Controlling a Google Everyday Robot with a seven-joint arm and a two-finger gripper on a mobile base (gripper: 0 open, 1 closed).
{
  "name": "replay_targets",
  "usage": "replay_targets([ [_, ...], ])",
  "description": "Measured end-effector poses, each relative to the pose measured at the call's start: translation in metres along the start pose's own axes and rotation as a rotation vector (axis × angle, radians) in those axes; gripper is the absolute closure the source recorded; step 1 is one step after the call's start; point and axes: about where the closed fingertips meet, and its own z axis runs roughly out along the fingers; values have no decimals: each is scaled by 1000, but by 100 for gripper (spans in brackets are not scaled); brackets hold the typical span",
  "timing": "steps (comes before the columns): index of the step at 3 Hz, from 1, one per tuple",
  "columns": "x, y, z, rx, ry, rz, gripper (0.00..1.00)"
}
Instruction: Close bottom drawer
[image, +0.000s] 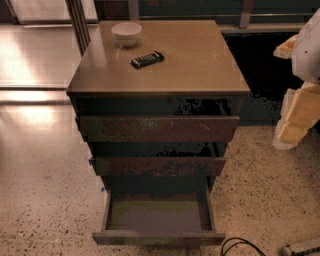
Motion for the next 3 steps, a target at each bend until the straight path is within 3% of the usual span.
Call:
replay_targets([
  [1, 0, 0, 0, 0, 0, 0, 0],
  [2, 9, 25, 38, 2, -22, 55, 0],
  [3, 19, 65, 118, -18, -46, 120, 0],
])
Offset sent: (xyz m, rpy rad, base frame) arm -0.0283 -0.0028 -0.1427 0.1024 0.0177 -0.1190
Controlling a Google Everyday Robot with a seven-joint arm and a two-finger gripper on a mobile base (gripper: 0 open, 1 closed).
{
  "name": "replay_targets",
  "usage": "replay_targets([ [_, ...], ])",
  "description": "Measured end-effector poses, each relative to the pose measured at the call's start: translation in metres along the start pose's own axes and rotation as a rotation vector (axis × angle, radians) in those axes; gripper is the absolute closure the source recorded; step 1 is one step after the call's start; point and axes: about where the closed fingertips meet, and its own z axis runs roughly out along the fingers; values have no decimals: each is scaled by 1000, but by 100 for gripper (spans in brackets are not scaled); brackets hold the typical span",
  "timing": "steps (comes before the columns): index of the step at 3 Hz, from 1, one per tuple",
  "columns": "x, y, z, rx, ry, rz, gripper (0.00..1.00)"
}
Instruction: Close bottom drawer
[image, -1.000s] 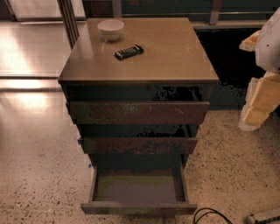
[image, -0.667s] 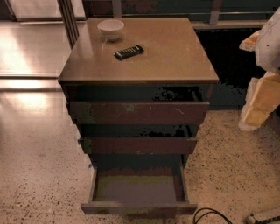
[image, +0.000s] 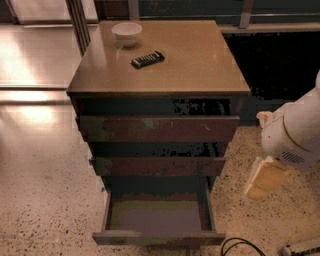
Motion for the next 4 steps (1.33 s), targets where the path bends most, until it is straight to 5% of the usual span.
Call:
replay_targets([
  [2, 21, 54, 109, -112, -73, 55, 0],
  [4, 20, 60, 117, -131, -95, 65, 0],
])
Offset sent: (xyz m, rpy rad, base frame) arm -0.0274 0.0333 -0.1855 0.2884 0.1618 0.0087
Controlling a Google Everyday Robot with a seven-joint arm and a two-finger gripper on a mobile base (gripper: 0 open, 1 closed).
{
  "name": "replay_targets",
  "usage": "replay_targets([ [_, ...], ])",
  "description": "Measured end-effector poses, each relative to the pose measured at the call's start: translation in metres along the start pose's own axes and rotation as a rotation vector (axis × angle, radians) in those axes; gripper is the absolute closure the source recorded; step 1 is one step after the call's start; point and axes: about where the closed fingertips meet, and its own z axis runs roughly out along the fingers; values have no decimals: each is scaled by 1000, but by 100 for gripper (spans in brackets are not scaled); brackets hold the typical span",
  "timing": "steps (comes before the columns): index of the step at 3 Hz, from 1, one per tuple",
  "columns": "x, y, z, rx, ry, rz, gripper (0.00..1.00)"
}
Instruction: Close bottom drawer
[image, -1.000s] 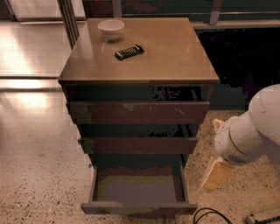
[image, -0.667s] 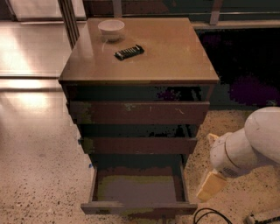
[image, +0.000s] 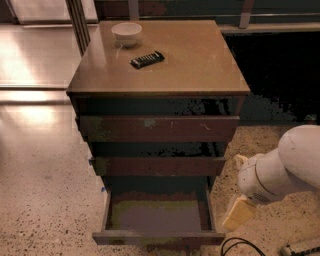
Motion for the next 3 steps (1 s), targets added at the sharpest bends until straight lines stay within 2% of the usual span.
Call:
replay_targets([
  [1, 2, 2, 16, -15, -61, 22, 0],
  [2, 7, 6, 83, -89, -255, 78, 0],
  [3, 8, 9, 126, -141, -333, 89, 0],
])
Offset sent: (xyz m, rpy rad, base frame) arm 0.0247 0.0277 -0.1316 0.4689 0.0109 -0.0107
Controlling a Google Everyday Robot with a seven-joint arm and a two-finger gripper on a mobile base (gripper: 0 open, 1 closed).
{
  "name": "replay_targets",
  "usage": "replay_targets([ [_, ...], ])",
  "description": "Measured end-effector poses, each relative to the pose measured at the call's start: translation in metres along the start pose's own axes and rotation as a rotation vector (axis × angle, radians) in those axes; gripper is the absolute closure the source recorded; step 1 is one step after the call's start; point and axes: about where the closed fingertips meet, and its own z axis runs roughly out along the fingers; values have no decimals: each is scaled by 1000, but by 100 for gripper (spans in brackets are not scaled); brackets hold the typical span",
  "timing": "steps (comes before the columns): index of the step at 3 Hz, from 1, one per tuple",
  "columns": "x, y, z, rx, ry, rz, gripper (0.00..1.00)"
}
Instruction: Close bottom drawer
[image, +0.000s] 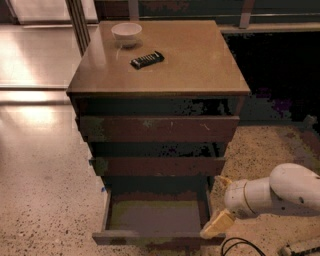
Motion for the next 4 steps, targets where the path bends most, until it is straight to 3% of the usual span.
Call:
replay_targets([
  [2, 33, 4, 80, -51, 36, -29, 0],
  [4, 44, 6, 88, -28, 67, -48, 0],
])
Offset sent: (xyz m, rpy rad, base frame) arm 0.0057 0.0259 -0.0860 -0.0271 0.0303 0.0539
